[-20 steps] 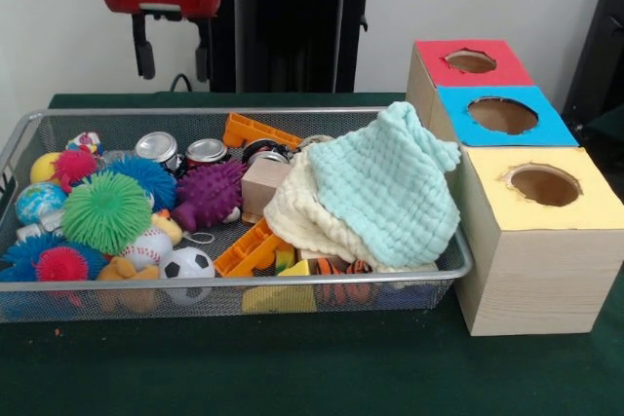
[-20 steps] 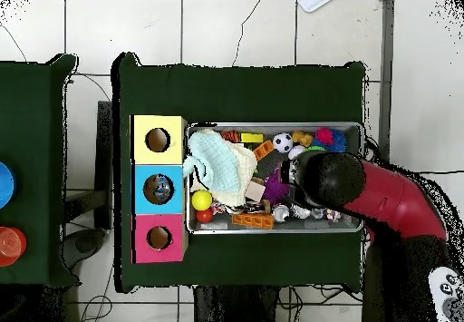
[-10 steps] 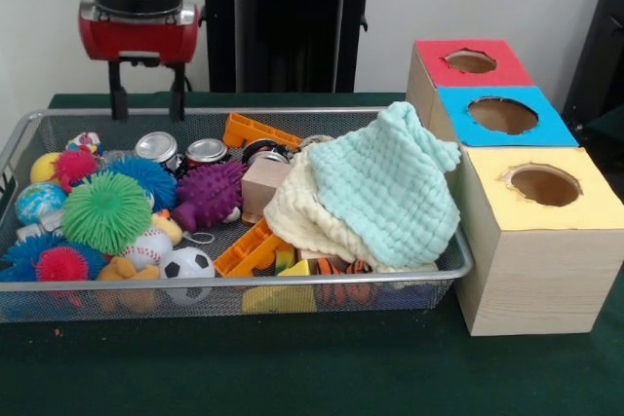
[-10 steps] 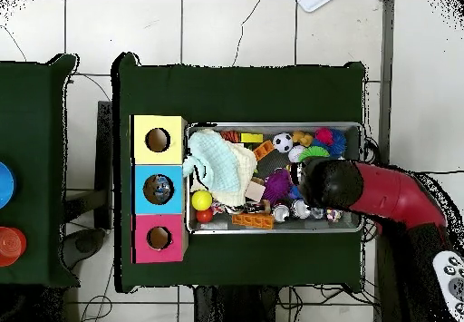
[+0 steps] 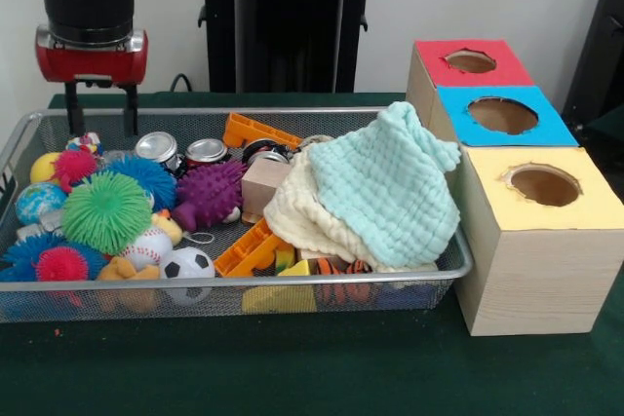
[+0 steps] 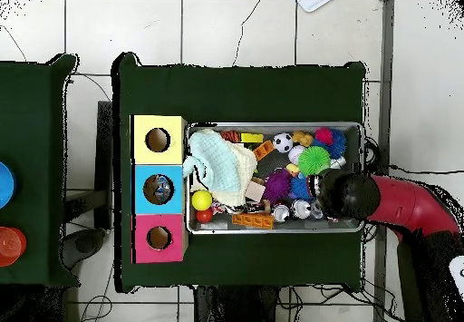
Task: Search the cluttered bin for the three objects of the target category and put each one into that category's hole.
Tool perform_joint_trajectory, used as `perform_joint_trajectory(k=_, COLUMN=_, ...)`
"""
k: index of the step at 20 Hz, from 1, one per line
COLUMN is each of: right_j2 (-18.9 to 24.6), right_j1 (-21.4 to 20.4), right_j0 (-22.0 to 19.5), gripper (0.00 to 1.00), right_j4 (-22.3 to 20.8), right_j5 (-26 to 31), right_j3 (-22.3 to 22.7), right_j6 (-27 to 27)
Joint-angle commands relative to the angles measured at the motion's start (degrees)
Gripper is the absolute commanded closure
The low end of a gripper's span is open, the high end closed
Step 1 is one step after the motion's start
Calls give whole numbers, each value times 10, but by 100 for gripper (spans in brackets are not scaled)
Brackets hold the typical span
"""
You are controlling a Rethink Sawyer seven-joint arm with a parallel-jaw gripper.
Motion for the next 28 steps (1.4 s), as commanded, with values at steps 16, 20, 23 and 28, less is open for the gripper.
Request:
perform_joint_trajectory(k=16, right_j2=0, right_j1=148, right_j0=48, gripper=0, right_j4=-73, right_j5=71, right_j3=-51, right_j6=-39)
perform_joint_trajectory(k=20, right_j2=-20, right_j1=146, right_j0=60, gripper=0, right_j4=-84, right_j5=77, right_j3=-49, right_j6=-34)
perform_joint_trajectory(k=23, right_j2=-21, right_j1=131, right_j0=65, gripper=0, right_j4=-76, right_j5=92, right_j3=-42, right_j6=-37)
perform_joint_trajectory(k=28, right_j2=-6, right_j1=107, right_j0=61, gripper=100, right_j4=-71, right_j5=76, right_j3=-24, right_j6=-39)
